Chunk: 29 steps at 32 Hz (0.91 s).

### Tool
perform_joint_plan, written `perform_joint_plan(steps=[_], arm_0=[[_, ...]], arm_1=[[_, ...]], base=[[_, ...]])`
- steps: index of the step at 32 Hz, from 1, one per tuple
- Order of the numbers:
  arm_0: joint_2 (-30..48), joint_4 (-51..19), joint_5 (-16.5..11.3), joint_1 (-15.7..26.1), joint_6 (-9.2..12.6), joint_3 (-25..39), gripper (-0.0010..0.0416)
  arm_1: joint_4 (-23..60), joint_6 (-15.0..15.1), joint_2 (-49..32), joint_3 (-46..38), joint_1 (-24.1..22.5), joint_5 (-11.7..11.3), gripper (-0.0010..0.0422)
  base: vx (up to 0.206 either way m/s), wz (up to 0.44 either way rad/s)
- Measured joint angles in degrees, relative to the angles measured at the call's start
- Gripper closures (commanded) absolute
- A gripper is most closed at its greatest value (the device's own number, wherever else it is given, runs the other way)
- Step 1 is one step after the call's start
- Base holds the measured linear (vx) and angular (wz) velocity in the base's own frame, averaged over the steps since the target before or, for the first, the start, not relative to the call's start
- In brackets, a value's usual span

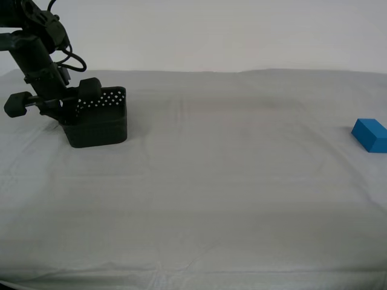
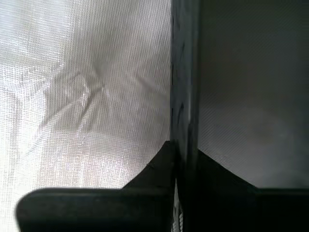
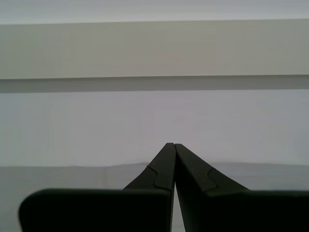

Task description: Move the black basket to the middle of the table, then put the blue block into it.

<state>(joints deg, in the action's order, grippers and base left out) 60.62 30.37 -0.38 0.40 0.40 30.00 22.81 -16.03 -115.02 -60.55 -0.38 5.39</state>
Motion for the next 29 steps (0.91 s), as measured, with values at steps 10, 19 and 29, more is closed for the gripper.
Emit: perform_joint_plan(steps=[10, 19, 29], arm_0=[[0.0, -0.1, 0.0, 0.0, 0.0, 0.0, 0.0405], [0.0, -0.5, 0.0, 0.0, 0.0, 0.0, 0.0405], [0.0, -0.6, 0.0, 0.0, 0.0, 0.0, 0.0405]], arm_1=[[1.6, -1.6, 3.7, 0.0, -1.1, 6.9, 0.0414], [5.4, -5.3, 16.2, 0.0, -9.0, 8.1, 0.0413], [5.2, -11.2, 17.7, -1.0, -22.9, 9.0, 0.0413]], base=[[0.0, 0.0], [0.0, 0.0], [0.0, 0.0]])
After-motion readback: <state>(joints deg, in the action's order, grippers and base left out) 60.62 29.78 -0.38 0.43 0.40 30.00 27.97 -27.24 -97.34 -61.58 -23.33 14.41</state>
